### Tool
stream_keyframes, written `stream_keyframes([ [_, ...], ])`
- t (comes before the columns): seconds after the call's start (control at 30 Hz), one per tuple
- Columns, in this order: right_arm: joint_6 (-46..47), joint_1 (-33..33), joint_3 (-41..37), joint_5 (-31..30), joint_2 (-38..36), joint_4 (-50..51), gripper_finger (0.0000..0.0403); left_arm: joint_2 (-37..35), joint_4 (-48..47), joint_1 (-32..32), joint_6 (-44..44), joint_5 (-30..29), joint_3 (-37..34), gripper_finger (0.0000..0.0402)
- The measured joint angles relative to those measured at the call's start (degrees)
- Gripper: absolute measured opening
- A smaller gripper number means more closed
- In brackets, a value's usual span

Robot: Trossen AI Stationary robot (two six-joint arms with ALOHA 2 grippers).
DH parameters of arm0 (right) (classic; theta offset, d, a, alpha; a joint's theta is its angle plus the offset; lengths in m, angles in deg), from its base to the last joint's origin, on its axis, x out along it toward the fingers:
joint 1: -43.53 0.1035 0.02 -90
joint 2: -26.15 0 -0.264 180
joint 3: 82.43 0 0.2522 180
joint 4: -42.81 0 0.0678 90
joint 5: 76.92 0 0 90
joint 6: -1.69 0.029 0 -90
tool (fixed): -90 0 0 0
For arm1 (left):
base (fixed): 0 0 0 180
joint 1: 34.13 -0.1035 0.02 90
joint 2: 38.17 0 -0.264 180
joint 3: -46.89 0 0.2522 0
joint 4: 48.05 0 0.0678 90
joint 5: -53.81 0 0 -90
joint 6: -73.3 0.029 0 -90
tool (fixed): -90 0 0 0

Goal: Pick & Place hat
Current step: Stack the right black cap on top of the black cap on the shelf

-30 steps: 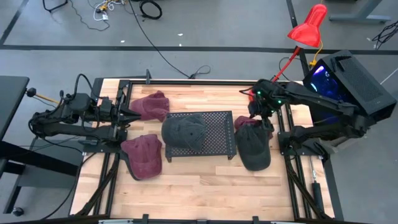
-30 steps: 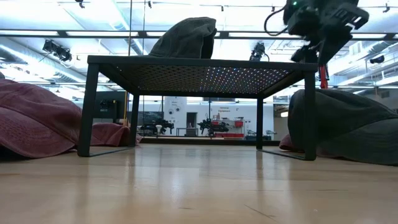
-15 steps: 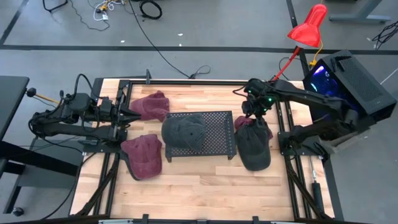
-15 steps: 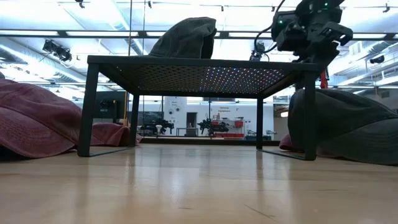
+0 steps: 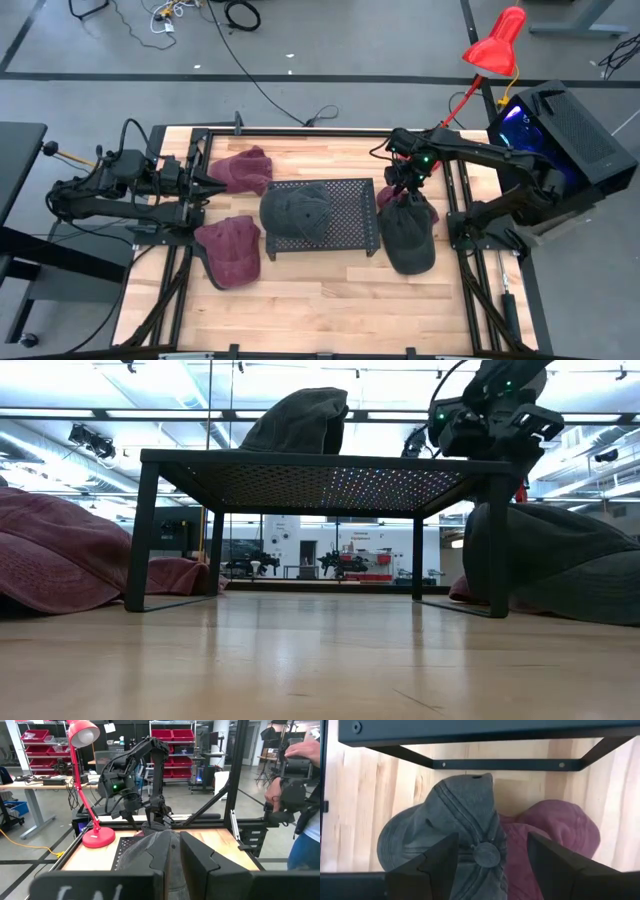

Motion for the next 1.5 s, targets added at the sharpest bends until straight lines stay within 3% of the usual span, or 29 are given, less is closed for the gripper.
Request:
stream_keyframes([
  [0.47, -2.2, 0.0, 0.0, -0.2, 4.5, 1.8, 0.0225, 0.0, 0.0, 0.0, 0.0, 0.0, 0.0, 0.0048],
  [1.03, -2.4, 0.0, 0.0, -1.5, 4.2, 3.1, 0.0024, 0.0, 0.0, 0.0, 0.0, 0.0, 0.0, 0.0048],
  [1.5, -1.0, 0.0, 0.0, 2.1, -2.0, 8.4, 0.0020, 0.0, 0.0, 0.0, 0.0, 0.0, 0.0, 0.0048],
])
